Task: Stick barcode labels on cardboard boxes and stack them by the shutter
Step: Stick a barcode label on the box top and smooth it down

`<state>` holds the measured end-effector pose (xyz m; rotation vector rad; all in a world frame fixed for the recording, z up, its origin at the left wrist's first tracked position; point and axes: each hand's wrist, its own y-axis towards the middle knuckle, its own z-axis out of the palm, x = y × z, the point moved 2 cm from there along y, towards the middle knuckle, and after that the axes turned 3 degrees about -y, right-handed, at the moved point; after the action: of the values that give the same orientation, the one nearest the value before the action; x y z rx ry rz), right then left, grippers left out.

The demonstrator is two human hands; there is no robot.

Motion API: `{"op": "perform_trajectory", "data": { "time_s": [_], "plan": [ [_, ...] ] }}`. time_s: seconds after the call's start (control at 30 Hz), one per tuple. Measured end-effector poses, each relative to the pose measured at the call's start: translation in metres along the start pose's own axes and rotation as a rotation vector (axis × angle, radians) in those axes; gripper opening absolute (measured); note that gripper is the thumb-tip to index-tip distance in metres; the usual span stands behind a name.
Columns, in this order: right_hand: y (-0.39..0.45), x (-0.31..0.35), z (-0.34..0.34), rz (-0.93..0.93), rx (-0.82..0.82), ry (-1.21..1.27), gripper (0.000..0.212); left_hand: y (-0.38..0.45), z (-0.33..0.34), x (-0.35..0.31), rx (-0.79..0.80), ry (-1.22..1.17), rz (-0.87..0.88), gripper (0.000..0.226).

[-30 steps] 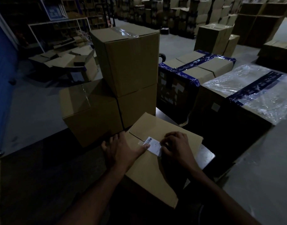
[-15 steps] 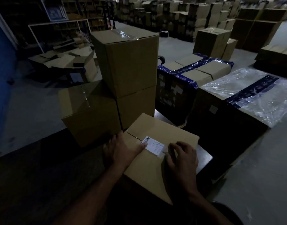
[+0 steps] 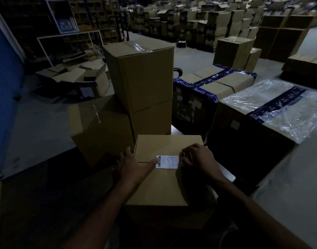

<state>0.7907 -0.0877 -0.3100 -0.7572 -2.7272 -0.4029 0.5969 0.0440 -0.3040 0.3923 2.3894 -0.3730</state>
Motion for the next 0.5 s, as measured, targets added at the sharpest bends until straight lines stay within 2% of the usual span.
{"op": "perform_trajectory", "data": {
  "time_s": [0.13, 0.23, 0.4, 0.5],
  "plan": [
    [-0.028, 0.014, 0.010, 0.096, -0.160, 0.069, 0.028, 0.006, 0.016, -0.003, 0.048, -0.031, 0.050, 0.132],
    [-0.038, 0.019, 0.014, 0.087, -0.150, 0.021, 0.023, 0.001, 0.021, 0.002, 0.037, -0.073, 0.070, 0.132],
    [-0.032, 0.023, 0.014, 0.086, -0.075, 0.030, 0.030, 0.004, 0.022, 0.002, 0.002, -0.098, 0.112, 0.125],
    [-0.028, 0.019, 0.017, 0.085, -0.041, 0.037, 0.027, 0.008, 0.025, 0.006, -0.004, -0.077, 0.108, 0.129]
  ]
}}
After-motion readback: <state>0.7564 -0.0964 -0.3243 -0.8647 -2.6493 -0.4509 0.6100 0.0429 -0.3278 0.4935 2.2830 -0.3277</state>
